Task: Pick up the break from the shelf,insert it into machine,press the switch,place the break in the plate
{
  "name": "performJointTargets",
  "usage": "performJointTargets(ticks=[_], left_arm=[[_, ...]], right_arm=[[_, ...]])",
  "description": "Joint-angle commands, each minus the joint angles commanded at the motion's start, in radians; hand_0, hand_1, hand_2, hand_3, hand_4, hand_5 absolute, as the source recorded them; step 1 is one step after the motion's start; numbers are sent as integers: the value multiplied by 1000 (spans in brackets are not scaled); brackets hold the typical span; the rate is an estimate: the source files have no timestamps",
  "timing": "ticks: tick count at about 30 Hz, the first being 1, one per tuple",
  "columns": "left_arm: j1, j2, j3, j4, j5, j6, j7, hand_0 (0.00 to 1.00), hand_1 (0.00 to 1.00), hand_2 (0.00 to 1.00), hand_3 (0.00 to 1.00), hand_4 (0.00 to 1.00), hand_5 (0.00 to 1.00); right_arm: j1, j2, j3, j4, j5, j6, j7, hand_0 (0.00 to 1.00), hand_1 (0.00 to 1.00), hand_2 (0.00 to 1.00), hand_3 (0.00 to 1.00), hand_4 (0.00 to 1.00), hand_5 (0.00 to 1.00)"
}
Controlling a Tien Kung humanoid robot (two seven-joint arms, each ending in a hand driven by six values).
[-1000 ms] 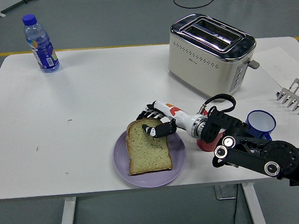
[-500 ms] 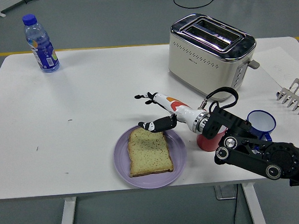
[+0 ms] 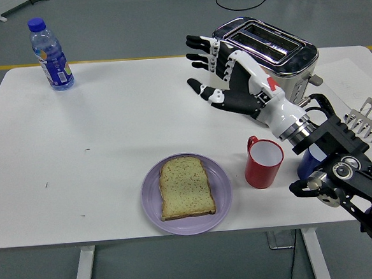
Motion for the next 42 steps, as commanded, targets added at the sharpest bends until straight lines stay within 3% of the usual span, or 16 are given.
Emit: performJointTargets(ticks=[1, 6, 10, 16, 28, 42], left_arm=[[0, 0, -1, 0, 1, 0, 0, 628, 582, 628, 714, 521, 978], [3, 0, -1, 0, 4, -1, 1, 628, 582, 628, 714, 521, 978], [6, 0, -7, 0, 10, 0, 2, 628, 584, 629, 714, 520, 978], [14, 0, -27, 0, 38, -3, 6, 628, 584, 632, 714, 520, 978], [29, 0, -63, 0, 89, -9, 11, 628, 585, 632, 712, 519, 983], [34, 0, -74, 0, 111, -16, 8, 627, 585, 633, 710, 514, 981]], right_arm=[[-13, -2, 34, 2, 39, -1, 5, 760, 733, 767, 719, 594, 176], [-103, -14, 197, -24, 159, -10, 19, 760, 733, 767, 719, 594, 176], [-221, -10, 360, -66, 222, -11, 25, 747, 718, 745, 695, 555, 207], [-323, 7, 499, -121, 271, -17, 24, 746, 714, 746, 703, 555, 209], [-458, 26, 625, -201, 321, -20, -65, 743, 705, 742, 697, 534, 266], [-502, 49, 677, -217, 308, -2, -88, 732, 686, 728, 689, 529, 264]])
